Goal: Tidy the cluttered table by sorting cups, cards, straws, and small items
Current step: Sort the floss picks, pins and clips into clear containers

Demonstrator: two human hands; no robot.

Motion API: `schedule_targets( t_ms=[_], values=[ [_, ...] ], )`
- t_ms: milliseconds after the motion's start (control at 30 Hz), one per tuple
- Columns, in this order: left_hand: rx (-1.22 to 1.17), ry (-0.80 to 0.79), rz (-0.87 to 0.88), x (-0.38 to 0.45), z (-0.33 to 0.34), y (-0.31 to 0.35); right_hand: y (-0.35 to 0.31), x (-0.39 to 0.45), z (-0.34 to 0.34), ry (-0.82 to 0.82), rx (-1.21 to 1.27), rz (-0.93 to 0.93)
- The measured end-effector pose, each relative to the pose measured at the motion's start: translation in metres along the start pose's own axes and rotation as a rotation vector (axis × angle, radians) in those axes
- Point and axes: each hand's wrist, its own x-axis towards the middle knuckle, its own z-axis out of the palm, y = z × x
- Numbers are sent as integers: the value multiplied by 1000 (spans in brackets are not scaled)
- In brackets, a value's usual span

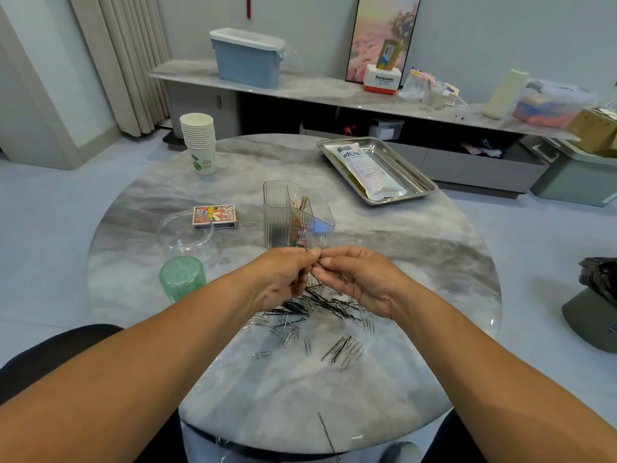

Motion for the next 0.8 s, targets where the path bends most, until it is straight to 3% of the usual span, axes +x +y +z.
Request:
schedule_targets(
  t_ms=[200, 367, 500, 700, 800],
  values=[
    [-13, 79, -6, 13, -6, -1, 1, 4, -1, 7, 9, 26],
    [62, 84, -13, 16, -8, 0, 3, 8, -4, 106, -94, 27],
    [107, 148, 10, 18, -9, 2, 8, 13, -8, 233, -445, -120],
    [-347, 70, -144, 16, -18, 19, 5, 11, -18, 329, -1213, -245],
    [-475, 26, -207, 16, -26, 23, 2, 4, -16, 244, -1495, -139]
  ],
)
